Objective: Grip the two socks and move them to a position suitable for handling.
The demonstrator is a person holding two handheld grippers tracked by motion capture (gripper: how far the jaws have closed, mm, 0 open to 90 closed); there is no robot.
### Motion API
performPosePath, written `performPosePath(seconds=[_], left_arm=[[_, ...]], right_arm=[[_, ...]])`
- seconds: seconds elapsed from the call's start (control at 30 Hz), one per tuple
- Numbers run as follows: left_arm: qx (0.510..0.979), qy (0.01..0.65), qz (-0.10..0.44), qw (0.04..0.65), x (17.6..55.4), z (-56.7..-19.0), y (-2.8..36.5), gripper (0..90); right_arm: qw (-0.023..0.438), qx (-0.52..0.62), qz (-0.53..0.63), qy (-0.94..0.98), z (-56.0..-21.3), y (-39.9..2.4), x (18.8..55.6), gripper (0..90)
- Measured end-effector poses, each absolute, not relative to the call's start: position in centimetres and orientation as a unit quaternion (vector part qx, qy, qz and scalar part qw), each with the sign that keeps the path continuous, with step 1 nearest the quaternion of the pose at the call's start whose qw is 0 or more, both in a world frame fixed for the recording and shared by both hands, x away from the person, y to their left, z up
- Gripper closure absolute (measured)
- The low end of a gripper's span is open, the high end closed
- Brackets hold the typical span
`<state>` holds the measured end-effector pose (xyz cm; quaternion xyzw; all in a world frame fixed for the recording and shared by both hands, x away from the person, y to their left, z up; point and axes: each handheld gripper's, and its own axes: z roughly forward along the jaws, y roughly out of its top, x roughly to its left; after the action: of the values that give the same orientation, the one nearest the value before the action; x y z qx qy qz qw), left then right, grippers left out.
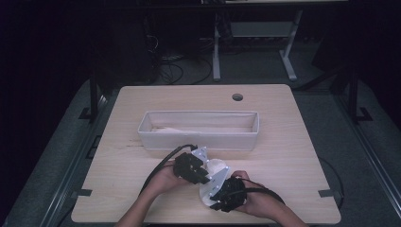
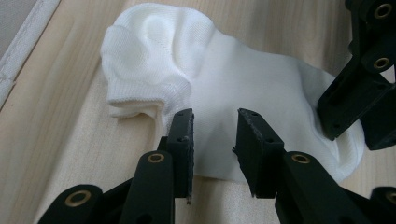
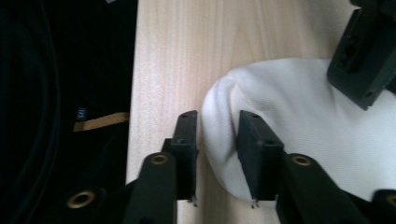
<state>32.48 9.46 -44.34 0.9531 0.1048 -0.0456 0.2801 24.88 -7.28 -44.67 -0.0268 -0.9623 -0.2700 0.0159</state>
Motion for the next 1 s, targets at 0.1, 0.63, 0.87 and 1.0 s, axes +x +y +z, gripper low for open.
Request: performPosePath(seconds=[0.1,0.63,0.87,1.0], left_arm=[[0.953,0.105,-0.047,0.281,32.5,-44.4,9.5,66.6],[0.952,0.105,-0.043,0.283,32.7,-44.2,9.9,67.4],[0.948,0.109,-0.044,0.295,32.7,-43.7,10.5,71.7],[0.947,0.105,-0.047,0.300,32.5,-43.5,10.4,76.4]], right_arm=[[0.009,-0.021,-0.270,-0.962,-44.7,-7.3,24.9,73.2],[0.017,-0.050,-0.260,-0.964,-44.3,-6.9,25.4,85.8],[0.038,-0.065,-0.269,-0.960,-43.8,-7.1,25.6,85.9],[0.037,-0.063,-0.273,-0.959,-43.2,-7.1,25.5,85.9]])
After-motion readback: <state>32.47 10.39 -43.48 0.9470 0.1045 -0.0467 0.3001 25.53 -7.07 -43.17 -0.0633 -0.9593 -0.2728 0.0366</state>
